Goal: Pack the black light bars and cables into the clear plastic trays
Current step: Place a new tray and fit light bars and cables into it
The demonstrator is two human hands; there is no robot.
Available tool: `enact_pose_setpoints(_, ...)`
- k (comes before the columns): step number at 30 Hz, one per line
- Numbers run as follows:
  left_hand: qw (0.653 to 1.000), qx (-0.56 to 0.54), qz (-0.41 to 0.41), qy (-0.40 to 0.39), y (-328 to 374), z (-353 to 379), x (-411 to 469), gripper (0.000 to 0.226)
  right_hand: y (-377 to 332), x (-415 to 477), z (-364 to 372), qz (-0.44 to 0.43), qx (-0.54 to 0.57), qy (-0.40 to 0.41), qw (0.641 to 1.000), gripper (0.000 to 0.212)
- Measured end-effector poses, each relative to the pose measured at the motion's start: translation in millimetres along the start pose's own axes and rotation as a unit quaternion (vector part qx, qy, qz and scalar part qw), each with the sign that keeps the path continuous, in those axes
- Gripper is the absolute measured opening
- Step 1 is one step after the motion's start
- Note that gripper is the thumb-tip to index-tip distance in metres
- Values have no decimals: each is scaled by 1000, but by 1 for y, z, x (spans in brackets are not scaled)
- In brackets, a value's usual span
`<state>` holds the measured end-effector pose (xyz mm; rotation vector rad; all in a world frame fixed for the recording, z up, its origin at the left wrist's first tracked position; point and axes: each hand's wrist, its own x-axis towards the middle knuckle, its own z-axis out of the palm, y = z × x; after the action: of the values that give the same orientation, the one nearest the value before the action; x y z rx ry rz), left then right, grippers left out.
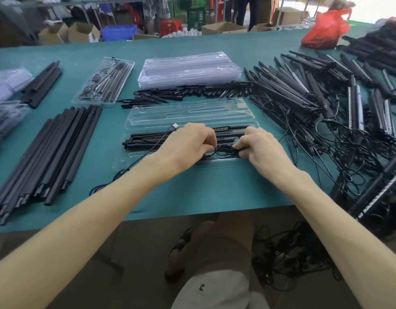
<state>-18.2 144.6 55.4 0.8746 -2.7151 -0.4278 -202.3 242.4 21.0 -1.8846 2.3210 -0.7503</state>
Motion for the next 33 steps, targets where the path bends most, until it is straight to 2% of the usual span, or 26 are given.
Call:
enact_pose_setpoints(8, 999, -43, 5, 9, -1, 12, 5, 9, 1, -2, 1, -1, -1, 10, 1000, 27)
enact_pose_setpoints(15, 994, 64, 87, -23, 6, 13, 6, 9, 3, -2, 2, -1, 8, 15, 1000, 26)
enact_pose_setpoints(19, 968, 182, 165, -49, 13, 15, 8, 11, 2, -2, 1, -3, 10, 13, 1000, 21)
enact_pose_setpoints(21, 961, 199, 182, -56, 14, 15, 10, 13, 2, -3, 0, -3, 12, 12, 1000, 19)
enact_pose_setpoints(29, 989, 56, 82, -108, 13, 8, 24, 4, 4, -5, 2, -10, 27, 20, 999, 23)
enact_pose_setpoints(33, 993, 25, 45, -106, 14, 11, 36, 13, 5, -3, 0, -8, 39, 3, 999, 20)
